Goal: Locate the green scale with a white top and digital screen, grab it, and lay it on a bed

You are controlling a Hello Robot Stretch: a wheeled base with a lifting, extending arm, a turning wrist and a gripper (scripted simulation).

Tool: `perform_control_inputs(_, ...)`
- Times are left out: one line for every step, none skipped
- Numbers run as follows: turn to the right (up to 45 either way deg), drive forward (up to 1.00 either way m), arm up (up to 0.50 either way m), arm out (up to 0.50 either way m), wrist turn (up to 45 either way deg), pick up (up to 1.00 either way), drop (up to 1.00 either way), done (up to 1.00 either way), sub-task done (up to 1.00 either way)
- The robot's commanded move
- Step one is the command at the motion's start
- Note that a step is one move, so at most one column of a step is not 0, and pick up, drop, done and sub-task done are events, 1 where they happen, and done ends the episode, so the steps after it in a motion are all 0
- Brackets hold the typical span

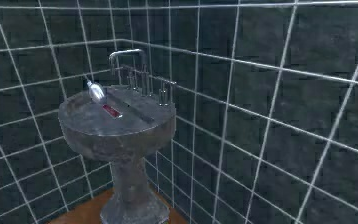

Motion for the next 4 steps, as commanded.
perform_control_inputs(-45.0,0.0,0.0,0.0,0.0,0.0,0.0,0.0,0.0)
perform_control_inputs(-30.0,0.0,0.0,0.0,0.0,0.0,0.0,0.0,0.0)
perform_control_inputs(0.0,0.0,0.1,0.0,0.0,0.0,0.0,0.0,0.0)
perform_control_inputs(0.0,0.0,0.0,0.44,0.0,0.0,0.0,0.0,0.0)
